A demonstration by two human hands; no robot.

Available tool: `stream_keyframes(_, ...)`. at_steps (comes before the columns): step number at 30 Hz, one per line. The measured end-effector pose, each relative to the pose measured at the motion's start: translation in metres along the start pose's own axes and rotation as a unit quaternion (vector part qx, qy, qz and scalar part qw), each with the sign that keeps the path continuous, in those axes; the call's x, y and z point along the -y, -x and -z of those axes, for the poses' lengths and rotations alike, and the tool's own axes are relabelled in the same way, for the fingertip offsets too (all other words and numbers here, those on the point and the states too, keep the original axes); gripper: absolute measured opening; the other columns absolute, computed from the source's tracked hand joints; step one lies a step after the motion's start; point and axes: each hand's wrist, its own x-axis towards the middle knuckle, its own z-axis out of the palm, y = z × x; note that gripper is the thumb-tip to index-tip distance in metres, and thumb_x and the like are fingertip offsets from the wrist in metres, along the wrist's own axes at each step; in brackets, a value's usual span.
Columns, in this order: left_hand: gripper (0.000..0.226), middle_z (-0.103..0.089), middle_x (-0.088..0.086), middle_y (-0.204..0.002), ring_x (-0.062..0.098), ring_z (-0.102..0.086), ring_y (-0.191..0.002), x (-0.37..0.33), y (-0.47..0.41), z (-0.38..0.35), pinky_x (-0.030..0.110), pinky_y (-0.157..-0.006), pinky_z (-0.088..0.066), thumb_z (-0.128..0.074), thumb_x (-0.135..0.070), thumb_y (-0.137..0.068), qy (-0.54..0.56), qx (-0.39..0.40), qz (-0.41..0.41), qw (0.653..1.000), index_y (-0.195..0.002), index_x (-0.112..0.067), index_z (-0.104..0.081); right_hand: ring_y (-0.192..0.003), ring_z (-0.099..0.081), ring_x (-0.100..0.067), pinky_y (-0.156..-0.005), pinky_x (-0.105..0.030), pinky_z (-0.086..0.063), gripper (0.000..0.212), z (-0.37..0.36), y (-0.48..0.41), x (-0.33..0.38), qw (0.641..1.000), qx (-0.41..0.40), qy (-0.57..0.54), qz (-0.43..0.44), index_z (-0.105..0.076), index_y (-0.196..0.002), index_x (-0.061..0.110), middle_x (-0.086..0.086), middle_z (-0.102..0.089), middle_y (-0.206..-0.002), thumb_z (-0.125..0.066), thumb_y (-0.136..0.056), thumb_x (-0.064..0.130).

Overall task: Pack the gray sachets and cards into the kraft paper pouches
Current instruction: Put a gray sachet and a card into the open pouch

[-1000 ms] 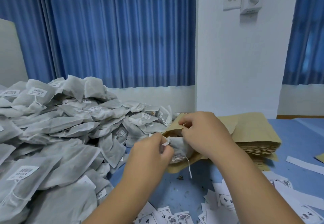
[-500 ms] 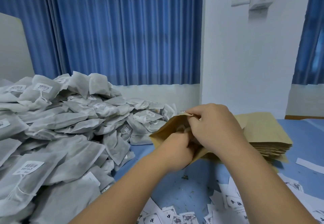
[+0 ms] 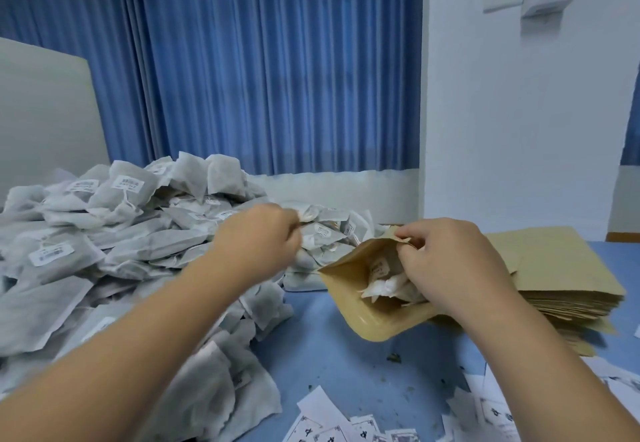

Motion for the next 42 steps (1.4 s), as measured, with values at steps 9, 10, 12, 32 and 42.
stream_keyframes(9,0.047,-0.027,0.009,-0.151,0.032,-0.03,-0.135,0.07,-0.02,-0.049,0.045,-0.107,-0.027,-0.033,-0.045,-0.098,-0.341,0.211,0.087,0.912,-0.14,-0.029,-0.047,-0.068,-0.058,-0.011,-0.057,-0.025,-0.05,0.022,-0.003,-0.001,-0.001,1.0,0.016,0.01,0.008,-0.07,-0.083,0.036,0.013,-0.065,-0.073,-0.053,-0.08,0.023)
stream_keyframes(10,0.047,-0.031,0.007,-0.148,0.031,-0.033,-0.133,0.072,-0.022,-0.05,0.045,-0.106,-0.029,-0.033,-0.045,-0.098,-0.334,0.208,0.094,0.915,-0.14,-0.028,-0.047,-0.068,-0.058,-0.011,-0.056,-0.025,-0.049,0.023,-0.003,-0.001,0.0,1.0,0.02,0.011,0.009,-0.07,-0.083,0.037,0.014,-0.064,-0.073,-0.053,-0.079,0.023)
stream_keyframes(12,0.049,-0.039,0.003,-0.144,0.029,-0.037,-0.131,0.073,-0.026,-0.053,0.044,-0.105,-0.03,-0.033,-0.044,-0.098,-0.318,0.204,0.099,0.921,-0.141,-0.023,-0.044,-0.066,-0.057,-0.01,-0.055,-0.025,-0.049,0.022,-0.004,0.0,0.001,0.999,0.027,0.018,0.012,-0.07,-0.082,0.036,0.013,-0.063,-0.07,-0.053,-0.079,0.023)
stream_keyframes(32,0.011,-0.062,0.005,-0.091,0.021,-0.052,-0.087,-0.004,0.052,-0.021,0.025,-0.08,-0.039,-0.062,-0.007,-0.078,0.176,-0.315,-0.11,0.926,-0.088,-0.006,-0.064,-0.074,-0.058,-0.013,-0.054,-0.022,-0.043,0.025,0.003,0.0,0.002,0.999,0.043,0.007,0.003,-0.071,-0.09,0.038,0.013,-0.065,-0.079,-0.051,-0.083,0.024)
stream_keyframes(42,0.013,-0.047,0.002,-0.088,0.025,-0.047,-0.07,-0.056,0.09,-0.017,0.036,-0.061,-0.041,-0.059,-0.004,-0.083,0.214,-0.334,-0.324,0.858,-0.089,-0.015,-0.055,-0.08,-0.061,-0.02,-0.069,-0.033,-0.055,0.022,0.001,0.0,0.003,1.0,0.029,-0.004,-0.009,-0.072,-0.089,0.029,0.008,-0.069,-0.084,-0.055,-0.079,0.021)
